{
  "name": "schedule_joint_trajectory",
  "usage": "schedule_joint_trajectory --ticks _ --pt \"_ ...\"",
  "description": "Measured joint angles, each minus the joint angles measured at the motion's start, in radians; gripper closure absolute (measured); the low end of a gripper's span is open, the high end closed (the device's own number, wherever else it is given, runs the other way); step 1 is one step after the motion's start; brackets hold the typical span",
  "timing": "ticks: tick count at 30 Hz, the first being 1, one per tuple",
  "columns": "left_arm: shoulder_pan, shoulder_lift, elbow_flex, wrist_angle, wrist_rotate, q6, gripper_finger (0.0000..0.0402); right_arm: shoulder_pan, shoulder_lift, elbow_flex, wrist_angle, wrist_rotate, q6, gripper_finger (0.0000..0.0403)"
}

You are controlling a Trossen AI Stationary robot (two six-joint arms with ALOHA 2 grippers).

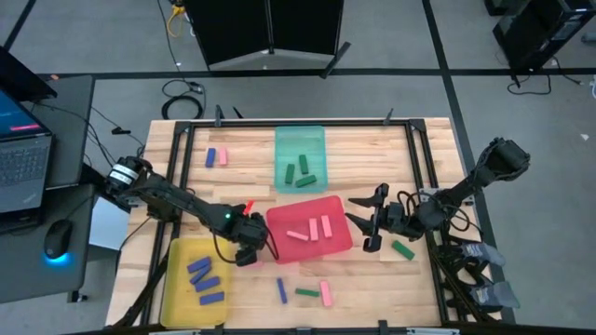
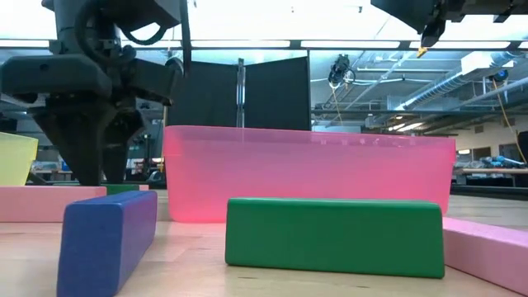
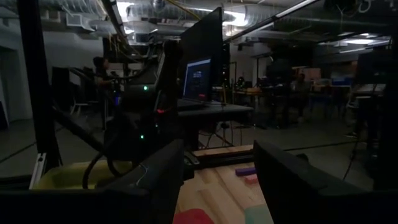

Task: Sort blocks
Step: Put the green block into the green bin

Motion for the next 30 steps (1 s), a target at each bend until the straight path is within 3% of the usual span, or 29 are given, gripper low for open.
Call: schedule_joint_trajectory --ticks 9,22,26,30 --pt "-0.011 0.000 -0.052 0.090 0.005 0.000 0.0154 0.000 0.000 0.000 0.000 0.021 -0.001 0.0197" --pt "-0.020 -0.006 -0.119 0.174 0.009 -0.050 0.0185 0.000 0.000 0.000 0.000 0.052 -0.026 0.0197" --pt "-0.019 -0.005 -0.120 0.167 0.005 -0.050 0.0234 0.000 0.000 0.000 0.002 0.052 -0.026 0.0197" --pt "-0.019 -0.004 -0.120 0.168 0.006 -0.051 0.0317 0.000 0.000 0.000 0.003 0.052 -0.026 0.0197"
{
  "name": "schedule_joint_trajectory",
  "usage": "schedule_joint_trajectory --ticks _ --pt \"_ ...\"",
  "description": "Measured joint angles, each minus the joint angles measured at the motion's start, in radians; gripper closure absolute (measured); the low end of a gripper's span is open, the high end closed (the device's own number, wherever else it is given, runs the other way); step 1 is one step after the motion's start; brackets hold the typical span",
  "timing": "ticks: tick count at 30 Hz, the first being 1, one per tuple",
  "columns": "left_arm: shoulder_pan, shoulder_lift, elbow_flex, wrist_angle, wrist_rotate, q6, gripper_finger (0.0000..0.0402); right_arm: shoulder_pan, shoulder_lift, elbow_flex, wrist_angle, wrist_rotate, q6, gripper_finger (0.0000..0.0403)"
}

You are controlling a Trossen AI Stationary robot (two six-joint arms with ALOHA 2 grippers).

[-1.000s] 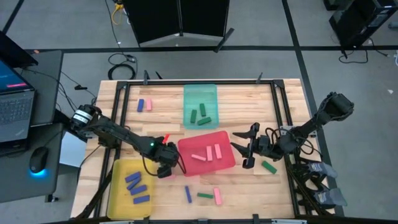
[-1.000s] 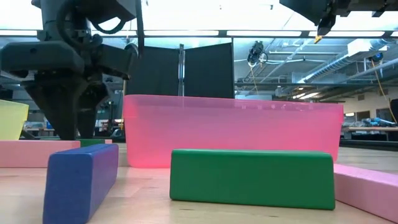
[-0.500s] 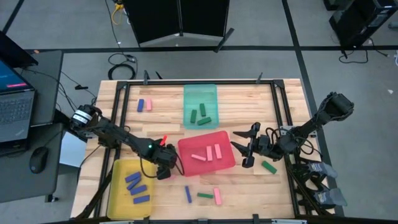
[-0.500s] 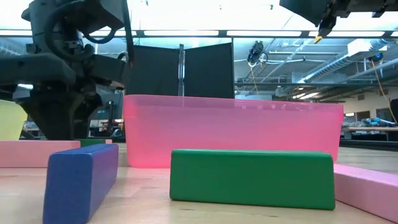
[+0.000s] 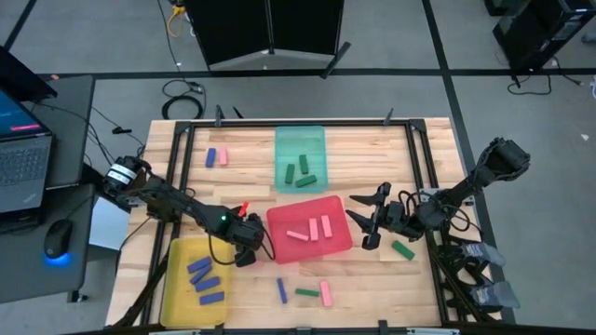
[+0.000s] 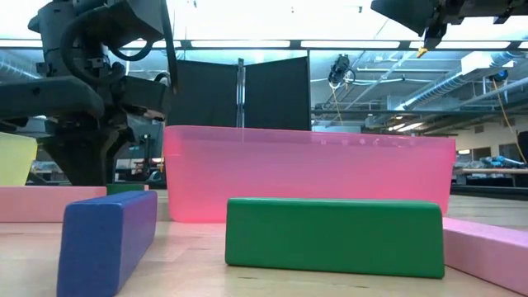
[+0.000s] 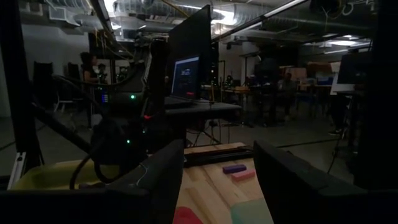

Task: Sort blocks
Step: Put the green block into the green bin

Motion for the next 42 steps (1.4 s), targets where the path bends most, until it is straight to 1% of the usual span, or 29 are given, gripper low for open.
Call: schedule_joint_trajectory --ticks 1,2,6,9,15,17,21,24,29,34,39,42 --pt "0.000 0.000 0.000 0.000 0.003 0.000 0.0338 0.000 0.000 0.000 0.000 0.000 0.000 0.0197" --pt "0.000 0.000 0.000 0.001 0.005 0.000 0.0341 0.000 0.000 0.000 0.000 0.000 0.000 0.0197" --pt "0.005 0.002 0.013 -0.013 0.008 -0.001 0.0338 0.000 0.000 0.000 0.000 0.000 0.000 0.0197" --pt "0.016 0.004 0.051 -0.072 -0.006 0.005 0.0338 0.001 0.000 0.000 0.000 0.000 0.000 0.0197" --pt "0.072 -0.037 0.173 -0.188 -0.126 0.095 0.0338 0.003 0.000 0.000 0.000 0.000 0.000 0.0197" --pt "0.096 -0.053 0.213 -0.202 -0.166 0.140 0.0338 0.010 0.000 0.000 0.002 -0.001 0.000 0.0197" --pt "0.161 -0.070 0.296 -0.164 -0.244 0.240 0.0338 0.021 0.000 0.001 0.005 -0.001 0.000 0.0197" --pt "0.225 -0.060 0.334 -0.150 -0.256 0.304 0.0338 0.023 0.000 0.001 0.005 -0.002 0.007 0.0197" --pt "0.341 -0.060 0.350 -0.124 -0.267 0.367 0.0338 0.035 0.000 0.001 0.004 -0.011 0.026 0.0197" --pt "0.467 -0.021 0.352 -0.026 -0.246 0.385 0.0338 0.035 0.000 0.001 0.005 -0.012 0.027 0.0197" --pt "0.548 0.038 0.351 0.075 -0.230 0.393 0.0338 0.035 0.000 0.005 0.005 -0.013 0.035 0.0197" --pt "0.584 0.069 0.351 0.109 -0.231 0.357 0.0338 0.035 0.001 0.005 0.005 -0.012 0.037 0.0197"
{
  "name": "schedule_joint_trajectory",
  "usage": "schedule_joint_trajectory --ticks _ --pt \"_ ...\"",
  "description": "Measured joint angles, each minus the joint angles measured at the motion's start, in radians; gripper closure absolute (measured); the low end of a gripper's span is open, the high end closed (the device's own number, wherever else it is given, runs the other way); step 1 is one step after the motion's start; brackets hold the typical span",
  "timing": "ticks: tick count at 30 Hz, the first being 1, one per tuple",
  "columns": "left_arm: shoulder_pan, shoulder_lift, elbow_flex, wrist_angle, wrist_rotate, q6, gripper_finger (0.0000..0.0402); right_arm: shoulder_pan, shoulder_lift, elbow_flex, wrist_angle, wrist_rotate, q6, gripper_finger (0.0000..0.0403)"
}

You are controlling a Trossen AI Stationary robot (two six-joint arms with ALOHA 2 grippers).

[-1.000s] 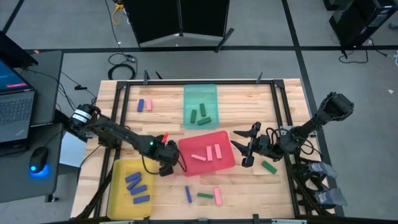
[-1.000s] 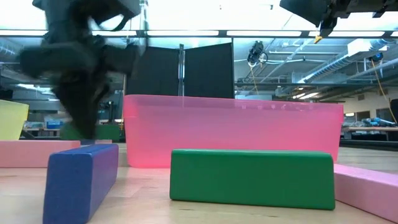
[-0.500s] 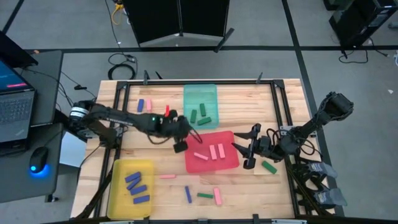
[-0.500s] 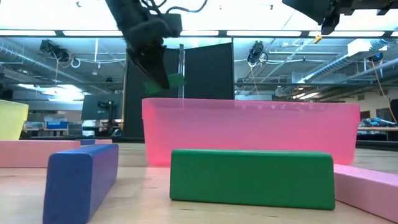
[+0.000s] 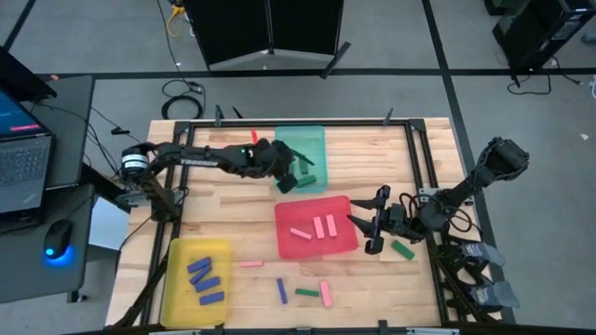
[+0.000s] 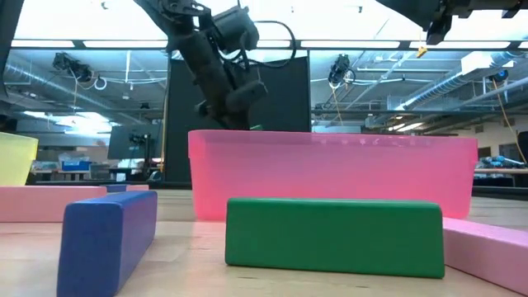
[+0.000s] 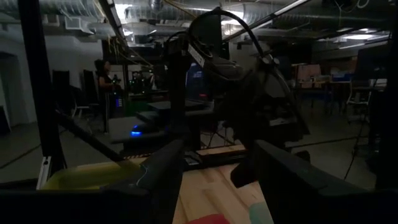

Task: Sort blocks
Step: Put the green block into the green bin, then put the pink block into the pink bin

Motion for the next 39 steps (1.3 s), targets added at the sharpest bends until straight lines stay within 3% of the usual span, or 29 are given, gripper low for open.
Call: schedule_joint_trajectory --ticks 2,9,14,22,31,39 --pt "0.007 0.005 0.000 0.012 0.000 -0.013 0.0310 0.000 0.000 0.000 0.000 0.000 0.001 0.0197" --pt "0.008 -0.012 0.000 0.053 0.004 -0.015 0.0140 0.000 0.000 0.000 -0.001 0.000 0.008 0.0197" --pt "-0.012 -0.064 0.000 0.069 0.024 -0.042 0.0081 0.000 0.000 0.000 -0.006 0.000 0.009 0.0197" --pt "-0.160 -0.236 0.000 0.104 -0.123 -0.013 0.0085 0.019 0.003 0.031 -0.143 -0.011 0.070 0.0197" --pt "-0.396 -0.357 0.001 0.069 -0.281 -0.033 0.0105 -0.005 0.008 0.237 -0.689 -0.086 0.254 0.0197" --pt "-0.587 -0.363 0.000 0.019 -0.454 -0.139 0.0110 -0.044 0.115 0.374 -0.751 -0.252 0.262 0.0197"
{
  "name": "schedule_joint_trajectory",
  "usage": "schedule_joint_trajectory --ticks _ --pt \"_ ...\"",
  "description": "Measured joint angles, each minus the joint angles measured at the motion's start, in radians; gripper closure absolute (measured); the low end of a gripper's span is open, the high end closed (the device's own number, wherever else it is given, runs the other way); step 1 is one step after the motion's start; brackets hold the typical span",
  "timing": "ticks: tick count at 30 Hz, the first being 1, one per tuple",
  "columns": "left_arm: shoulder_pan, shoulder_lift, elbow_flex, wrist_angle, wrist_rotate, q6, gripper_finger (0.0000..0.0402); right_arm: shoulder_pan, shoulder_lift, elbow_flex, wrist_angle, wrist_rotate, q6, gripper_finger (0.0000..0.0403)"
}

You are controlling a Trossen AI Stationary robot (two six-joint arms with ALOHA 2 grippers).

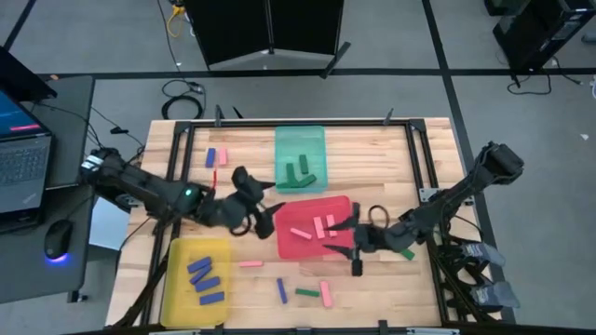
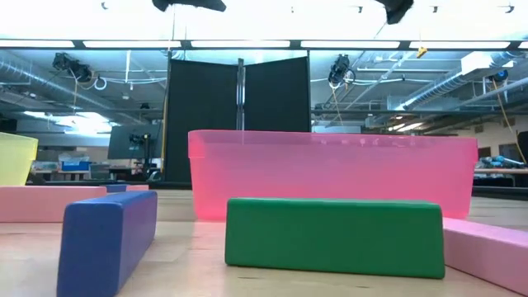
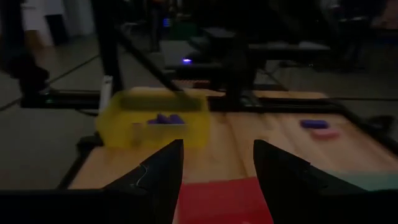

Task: Sort blocks
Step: Put the pink block into the pink bin

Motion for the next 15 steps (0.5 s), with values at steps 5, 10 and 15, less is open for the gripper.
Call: schedule_joint_trajectory --ticks 5,10,15 --pt "-0.103 -0.007 0.000 0.009 -0.164 -0.009 0.0110 -0.027 0.165 0.131 -0.002 -0.137 -0.001 0.0197" --pt "-0.160 -0.015 0.000 0.017 -0.247 -0.046 0.0110 -0.052 0.340 0.307 -0.054 -0.206 -0.016 0.0197" --pt "-0.181 -0.015 0.000 0.024 -0.260 -0.066 0.0110 -0.082 0.499 0.502 -0.140 -0.247 -0.021 0.0197"
